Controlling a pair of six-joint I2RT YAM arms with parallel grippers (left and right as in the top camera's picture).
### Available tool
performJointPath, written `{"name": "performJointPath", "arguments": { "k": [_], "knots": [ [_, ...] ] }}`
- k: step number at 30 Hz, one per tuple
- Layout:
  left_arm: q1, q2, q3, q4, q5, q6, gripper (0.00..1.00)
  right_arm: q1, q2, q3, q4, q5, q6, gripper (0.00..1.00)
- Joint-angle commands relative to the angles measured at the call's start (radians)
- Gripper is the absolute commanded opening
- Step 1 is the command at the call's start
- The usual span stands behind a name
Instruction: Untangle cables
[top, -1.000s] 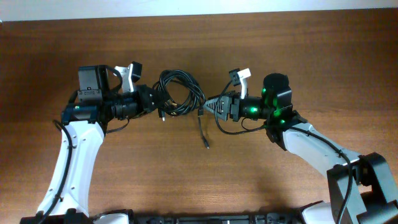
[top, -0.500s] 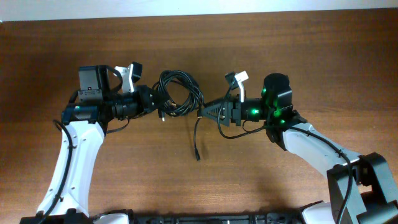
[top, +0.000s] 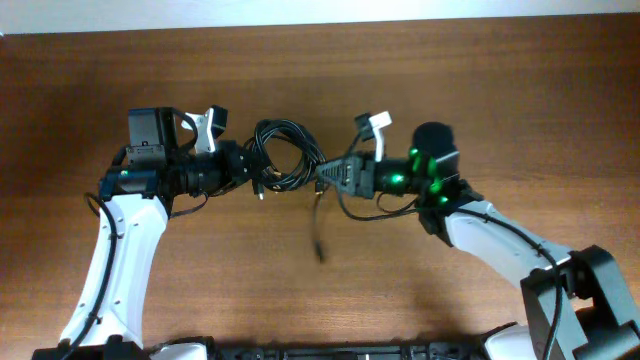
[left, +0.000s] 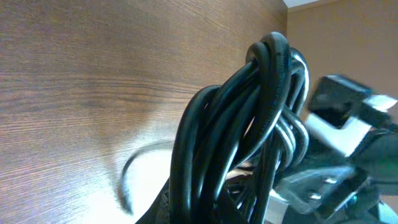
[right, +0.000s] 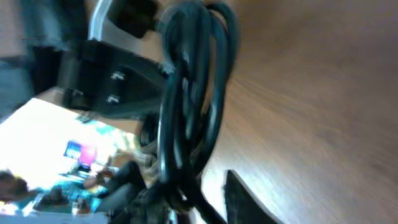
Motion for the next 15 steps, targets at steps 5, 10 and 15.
{"name": "performJointPath", "arguments": {
  "k": [5, 10, 15],
  "knots": [
    [0.003, -0.006, 0.001, -0.028, 0.019, 0.000, 0.00, -0.005, -0.003, 0.001, -0.152, 0.371, 0.000, 0.04],
    [0.003, -0.006, 0.001, 0.003, 0.137, 0.004, 0.00, -0.013, -0.003, 0.001, -0.341, 0.507, -0.029, 0.04],
    [0.003, -0.006, 0.001, 0.015, 0.150, 0.007, 0.00, -0.013, -0.003, 0.001, -0.400, 0.551, -0.074, 0.04]
  ]
}}
